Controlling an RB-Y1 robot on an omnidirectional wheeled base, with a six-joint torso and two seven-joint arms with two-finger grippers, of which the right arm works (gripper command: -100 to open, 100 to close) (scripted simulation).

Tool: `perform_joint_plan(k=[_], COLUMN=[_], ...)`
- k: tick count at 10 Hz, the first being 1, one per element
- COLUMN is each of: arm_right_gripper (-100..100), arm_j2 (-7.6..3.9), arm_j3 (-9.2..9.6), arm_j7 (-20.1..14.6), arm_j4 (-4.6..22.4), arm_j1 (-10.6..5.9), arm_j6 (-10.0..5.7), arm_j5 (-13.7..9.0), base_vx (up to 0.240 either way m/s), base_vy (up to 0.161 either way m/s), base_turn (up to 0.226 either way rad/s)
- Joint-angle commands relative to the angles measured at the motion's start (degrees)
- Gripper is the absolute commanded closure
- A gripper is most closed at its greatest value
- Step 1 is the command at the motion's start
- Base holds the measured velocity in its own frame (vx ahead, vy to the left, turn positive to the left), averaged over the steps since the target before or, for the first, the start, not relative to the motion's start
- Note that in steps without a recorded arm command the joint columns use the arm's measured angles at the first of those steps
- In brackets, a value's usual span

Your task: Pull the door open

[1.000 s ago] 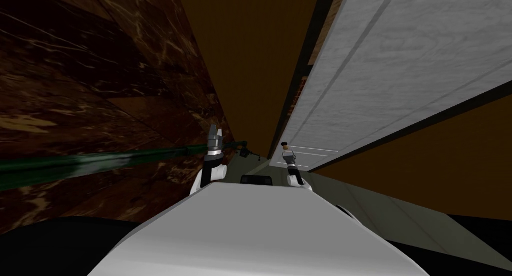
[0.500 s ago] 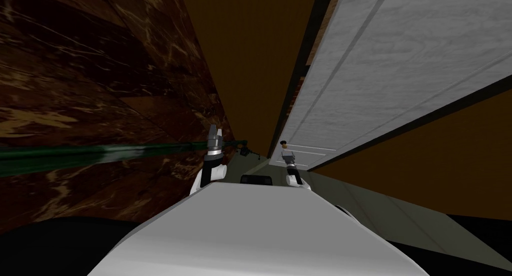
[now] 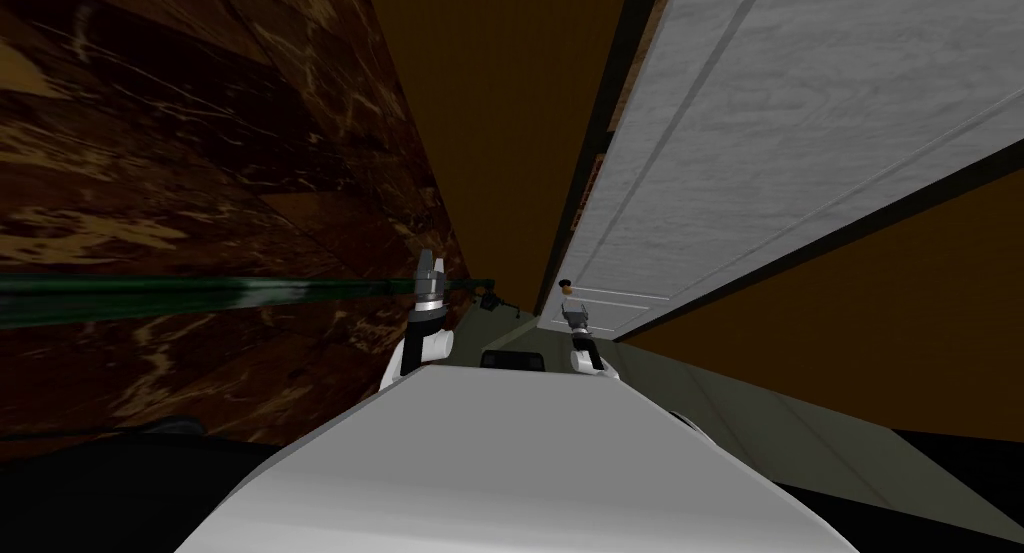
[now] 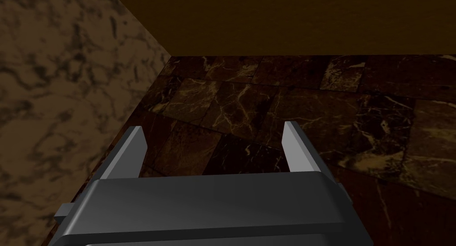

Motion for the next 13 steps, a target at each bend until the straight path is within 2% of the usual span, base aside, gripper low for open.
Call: perform_joint_plan(k=[1,7,8,13], arm_right_gripper=[-100,-100,-100,-100], arm_j2=[0.03,0.12,0.11,-2.89], arm_j3=[0.80,2.46,2.30,0.67], arm_j7=[-2.9,-9.4,-8.8,-12.5], arm_j4=[-0.4,-1.5,-1.3,1.2], arm_j1=[0.13,0.42,0.35,1.57], arm_j6=[0.17,0.57,0.49,-1.77], arm_j5=[-1.2,-3.7,-3.4,-4.5], base_vx=[-0.065,-0.040,-0.015,0.178], base_vy=[-0.017,-0.016,-0.007,0.020], base_turn=[0.024,0.011,0.002,0.121])
